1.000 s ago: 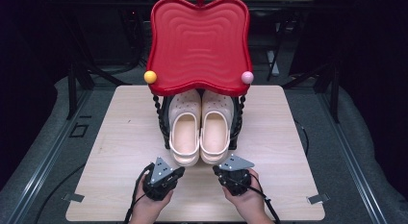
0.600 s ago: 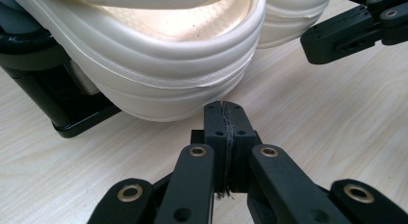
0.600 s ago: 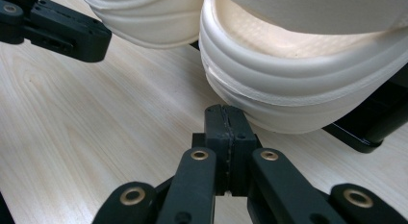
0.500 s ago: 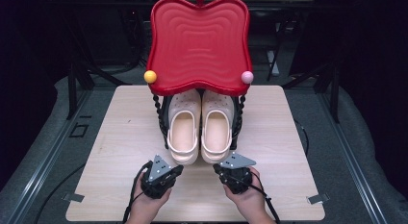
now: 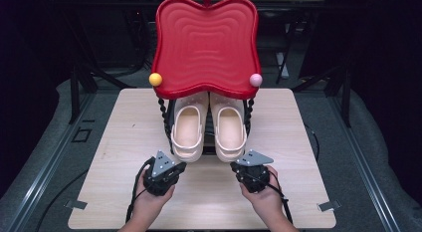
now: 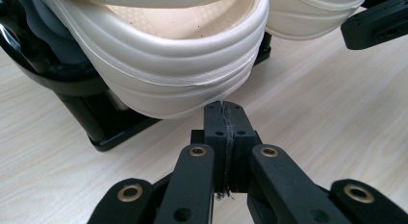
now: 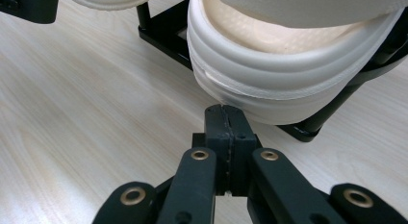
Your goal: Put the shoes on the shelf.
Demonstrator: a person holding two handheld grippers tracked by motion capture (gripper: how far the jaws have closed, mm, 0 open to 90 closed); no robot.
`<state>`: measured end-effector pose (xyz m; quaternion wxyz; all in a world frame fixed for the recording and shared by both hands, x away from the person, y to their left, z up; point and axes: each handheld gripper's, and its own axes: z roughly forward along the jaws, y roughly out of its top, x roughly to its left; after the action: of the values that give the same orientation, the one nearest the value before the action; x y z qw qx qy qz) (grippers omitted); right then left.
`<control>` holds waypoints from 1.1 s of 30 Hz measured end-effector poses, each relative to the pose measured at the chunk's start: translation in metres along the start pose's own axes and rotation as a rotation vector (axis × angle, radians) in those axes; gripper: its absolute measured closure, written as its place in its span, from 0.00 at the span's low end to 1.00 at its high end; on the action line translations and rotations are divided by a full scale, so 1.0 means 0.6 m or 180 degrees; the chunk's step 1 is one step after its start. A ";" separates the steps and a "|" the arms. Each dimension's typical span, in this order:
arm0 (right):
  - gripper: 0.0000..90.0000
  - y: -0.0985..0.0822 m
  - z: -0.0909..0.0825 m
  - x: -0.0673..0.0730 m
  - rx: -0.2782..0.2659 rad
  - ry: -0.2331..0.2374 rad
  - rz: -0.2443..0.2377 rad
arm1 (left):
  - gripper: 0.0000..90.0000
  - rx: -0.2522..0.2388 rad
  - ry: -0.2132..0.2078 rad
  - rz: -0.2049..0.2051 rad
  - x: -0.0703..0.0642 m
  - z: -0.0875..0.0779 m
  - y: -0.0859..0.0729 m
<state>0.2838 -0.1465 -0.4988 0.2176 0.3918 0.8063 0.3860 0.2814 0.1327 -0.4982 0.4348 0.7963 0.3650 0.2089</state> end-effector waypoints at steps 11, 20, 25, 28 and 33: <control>1.00 0.025 0.004 -0.008 0.0017 -0.0123 -0.0070 | 1.00 -0.0022 0.0097 0.0003 0.015 0.016 0.033; 1.00 0.045 0.016 -0.020 -0.0004 -0.0180 -0.0058 | 1.00 -0.0037 0.0149 -0.0067 0.030 0.023 0.052; 1.00 0.056 0.023 -0.025 -0.0007 -0.0206 -0.0045 | 1.00 -0.0003 0.0179 -0.0016 0.034 0.031 0.065; 1.00 0.060 0.027 -0.026 -0.0013 -0.0217 -0.0055 | 1.00 -0.0009 0.0185 -0.0035 0.036 0.034 0.069; 1.00 0.076 0.043 -0.022 -0.0036 -0.0205 -0.0078 | 1.00 -0.0007 0.0221 -0.0048 0.041 0.046 0.078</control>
<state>0.3296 -0.1272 -0.4779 0.2503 0.3929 0.8015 0.3751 0.3340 0.1199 -0.4730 0.4243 0.7853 0.3857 0.2336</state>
